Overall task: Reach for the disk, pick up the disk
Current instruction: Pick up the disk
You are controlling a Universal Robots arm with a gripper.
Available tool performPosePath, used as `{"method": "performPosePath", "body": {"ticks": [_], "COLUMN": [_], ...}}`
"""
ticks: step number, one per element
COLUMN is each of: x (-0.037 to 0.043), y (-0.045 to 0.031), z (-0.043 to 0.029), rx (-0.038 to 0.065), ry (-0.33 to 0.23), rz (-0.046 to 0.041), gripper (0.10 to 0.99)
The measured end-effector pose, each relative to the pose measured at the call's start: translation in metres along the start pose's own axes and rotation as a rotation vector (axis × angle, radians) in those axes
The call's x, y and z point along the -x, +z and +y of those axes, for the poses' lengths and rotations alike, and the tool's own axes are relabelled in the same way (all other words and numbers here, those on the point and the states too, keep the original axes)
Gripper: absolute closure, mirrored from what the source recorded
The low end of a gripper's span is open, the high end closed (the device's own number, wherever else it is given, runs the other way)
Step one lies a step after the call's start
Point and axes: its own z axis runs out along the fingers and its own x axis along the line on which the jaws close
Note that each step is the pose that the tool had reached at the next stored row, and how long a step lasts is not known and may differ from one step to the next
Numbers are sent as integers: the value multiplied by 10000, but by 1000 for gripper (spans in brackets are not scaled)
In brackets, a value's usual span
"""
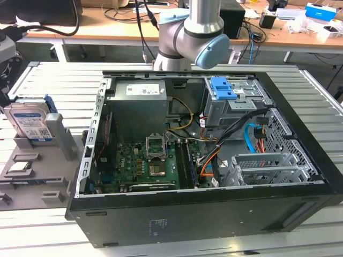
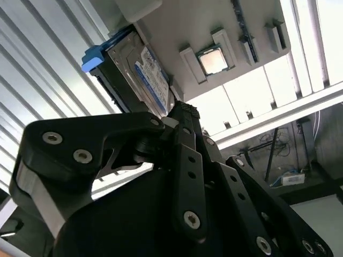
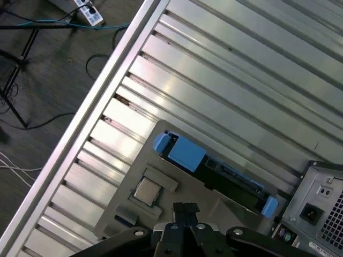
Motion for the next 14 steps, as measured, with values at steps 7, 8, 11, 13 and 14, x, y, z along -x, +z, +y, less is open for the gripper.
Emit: {"method": "performPosePath", "body": {"ticks": [7,8,11,13,14], "x": [0,0,0,0,0], "y": [-1,0,-1,-1,0], "z": [0,0,0,0,0], "rx": [0,-1,-1,-1,-1], "ry": [-1269,-1401,-1872,-2106,-2212], "rz": [50,54,72,82,85], "gripper": [980,980,980,980,980]}}
